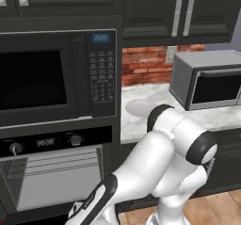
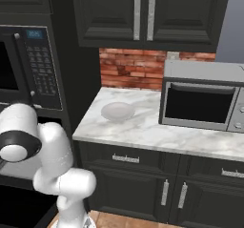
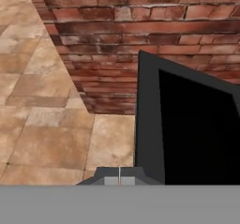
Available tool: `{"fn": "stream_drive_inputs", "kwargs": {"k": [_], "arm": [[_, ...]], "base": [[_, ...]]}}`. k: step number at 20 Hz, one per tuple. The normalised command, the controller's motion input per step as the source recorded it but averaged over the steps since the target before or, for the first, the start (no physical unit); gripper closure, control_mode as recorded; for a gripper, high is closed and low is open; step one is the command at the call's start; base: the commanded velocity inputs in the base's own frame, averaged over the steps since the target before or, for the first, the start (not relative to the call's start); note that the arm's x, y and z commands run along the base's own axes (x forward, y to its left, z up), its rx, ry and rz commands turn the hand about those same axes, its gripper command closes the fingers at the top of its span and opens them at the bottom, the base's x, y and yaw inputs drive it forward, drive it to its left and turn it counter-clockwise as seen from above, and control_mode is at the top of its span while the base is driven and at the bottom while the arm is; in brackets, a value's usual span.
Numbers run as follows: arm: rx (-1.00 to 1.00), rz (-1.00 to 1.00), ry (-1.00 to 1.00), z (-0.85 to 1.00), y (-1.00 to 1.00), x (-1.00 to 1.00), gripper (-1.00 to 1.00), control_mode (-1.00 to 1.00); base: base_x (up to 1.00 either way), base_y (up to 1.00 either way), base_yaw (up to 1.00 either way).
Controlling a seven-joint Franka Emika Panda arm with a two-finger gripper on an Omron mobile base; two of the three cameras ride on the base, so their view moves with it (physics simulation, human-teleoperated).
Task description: Take the fish from the oven and place it on the plate on the counter.
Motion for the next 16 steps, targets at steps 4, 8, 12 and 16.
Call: {"fn": "stream_drive_inputs", "kwargs": {"k": [4, 8, 12, 16], "arm": [[0.00, -0.40, -0.42, 0.81, 0.11, -0.25, 1.00, -1.00], [0.00, -0.52, -0.42, 0.79, 0.31, -0.04, 1.00, -1.00], [0.00, -0.56, -0.50, 0.76, 0.32, -0.10, 1.00, -1.00], [0.00, -0.60, -0.57, 0.52, 0.07, 0.00, 1.00, -1.00]], "base": [[0.00, 0.00, 0.00], [0.00, 0.00, 0.00], [0.00, 0.00, 0.00], [0.00, 0.00, 0.00]]}}
